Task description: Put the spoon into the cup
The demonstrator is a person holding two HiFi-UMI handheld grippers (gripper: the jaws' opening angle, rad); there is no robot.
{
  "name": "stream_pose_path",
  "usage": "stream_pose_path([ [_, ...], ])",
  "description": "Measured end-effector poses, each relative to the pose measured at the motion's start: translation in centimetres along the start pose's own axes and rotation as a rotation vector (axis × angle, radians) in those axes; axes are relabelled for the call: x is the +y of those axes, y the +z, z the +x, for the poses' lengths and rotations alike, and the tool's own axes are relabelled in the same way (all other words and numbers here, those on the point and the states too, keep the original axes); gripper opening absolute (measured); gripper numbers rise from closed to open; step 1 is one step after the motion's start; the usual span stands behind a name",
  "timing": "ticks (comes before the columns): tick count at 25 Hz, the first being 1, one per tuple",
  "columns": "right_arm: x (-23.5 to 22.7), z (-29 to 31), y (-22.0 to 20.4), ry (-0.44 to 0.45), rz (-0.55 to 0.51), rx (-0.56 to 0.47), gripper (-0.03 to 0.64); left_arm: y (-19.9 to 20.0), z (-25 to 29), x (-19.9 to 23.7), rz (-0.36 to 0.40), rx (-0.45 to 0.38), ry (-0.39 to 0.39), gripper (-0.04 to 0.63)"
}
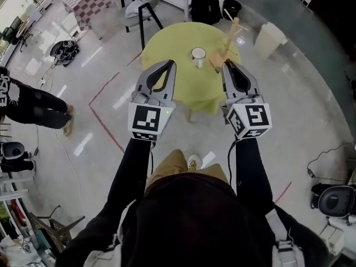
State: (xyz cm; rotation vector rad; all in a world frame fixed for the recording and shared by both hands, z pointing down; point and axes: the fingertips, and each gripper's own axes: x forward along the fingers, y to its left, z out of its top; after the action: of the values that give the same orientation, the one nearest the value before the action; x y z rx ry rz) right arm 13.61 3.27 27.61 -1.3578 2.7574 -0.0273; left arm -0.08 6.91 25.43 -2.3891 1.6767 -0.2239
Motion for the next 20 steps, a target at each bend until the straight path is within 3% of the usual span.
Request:
stream_pose_path([
  [8, -0.8, 4.3, -1.5, 0.011, 0.007, 0.003, 0.055, -2.3, 3.3, 2.7, -0.03, 0.01, 0.007, 0.015],
  [20, -2.8, 12.8, -1.9, -0.1, -0.015, 0.04, 0.055, -4.6, 11.1, 9.7, -0.064, 0.0, -0.067, 0.015],
])
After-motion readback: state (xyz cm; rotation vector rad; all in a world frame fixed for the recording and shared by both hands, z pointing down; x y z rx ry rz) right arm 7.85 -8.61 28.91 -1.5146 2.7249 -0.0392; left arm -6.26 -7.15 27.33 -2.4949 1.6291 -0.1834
